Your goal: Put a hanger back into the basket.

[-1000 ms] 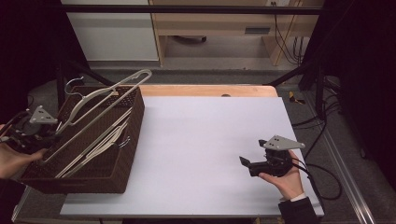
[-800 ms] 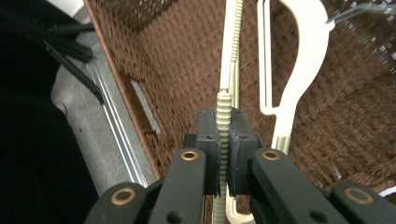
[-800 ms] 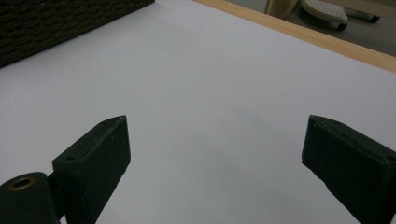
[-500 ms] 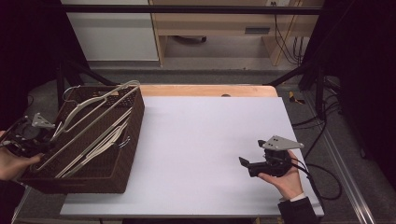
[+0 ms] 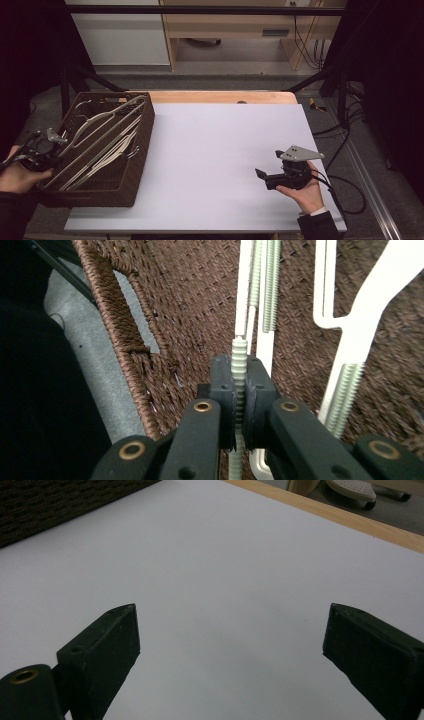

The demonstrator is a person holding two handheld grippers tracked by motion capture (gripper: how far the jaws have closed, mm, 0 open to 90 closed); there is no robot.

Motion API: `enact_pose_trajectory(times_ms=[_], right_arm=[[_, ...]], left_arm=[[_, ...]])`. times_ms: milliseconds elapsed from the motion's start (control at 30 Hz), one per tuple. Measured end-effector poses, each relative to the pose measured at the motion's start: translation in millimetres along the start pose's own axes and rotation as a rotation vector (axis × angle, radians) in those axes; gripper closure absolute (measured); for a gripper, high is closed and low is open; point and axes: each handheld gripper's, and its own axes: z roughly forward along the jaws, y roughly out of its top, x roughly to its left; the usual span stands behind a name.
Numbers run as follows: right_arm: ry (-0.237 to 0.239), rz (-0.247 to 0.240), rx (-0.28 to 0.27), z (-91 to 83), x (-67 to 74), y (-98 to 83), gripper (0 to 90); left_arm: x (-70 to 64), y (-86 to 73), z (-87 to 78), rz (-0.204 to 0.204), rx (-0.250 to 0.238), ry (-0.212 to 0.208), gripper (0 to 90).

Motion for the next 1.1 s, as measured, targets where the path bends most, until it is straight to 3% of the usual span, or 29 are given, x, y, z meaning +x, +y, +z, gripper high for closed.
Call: enact_pose_trajectory(times_ms=[400, 533, 600, 667, 800, 900, 1100], right_arm=[[0.004, -0.002, -0.002, 1.6, 0.5, -0.2, 8.6], [0.005, -0.003, 0.0, 2.4, 0.7, -0.5, 8.7], [0.005, 0.0, 0.0, 2.8, 1.1, -0.3, 8.6], [0.007, 0.0, -0.003, 3.0, 1.2, -0.1, 8.7], [0.004, 0.002, -0.014, 2.7, 1.2, 0.4, 8.6], [0.0, 0.005, -0.025, 1.6, 0.7, 0.9, 8.5], [-0.008, 0.008, -0.046, 0.1, 0.4, 1.3, 8.0]], left_arm=[[-12.7, -0.6, 31.0, 0.013, 0.06, -0.011, 85.6], [-16.0, -4.4, 37.6, 0.018, 0.071, -0.029, 85.3], [-19.1, -4.8, 37.6, 0.022, 0.071, -0.062, 84.8], [-22.7, -3.6, 35.6, 0.032, 0.06, -0.068, 80.8], [-25.6, 0.0, 25.5, 0.007, -0.007, -0.098, 71.2], [-28.7, 3.6, 12.8, 0.006, -0.087, -0.091, 65.8], [-34.3, 10.7, -16.9, -0.048, -0.27, -0.057, 54.2]])
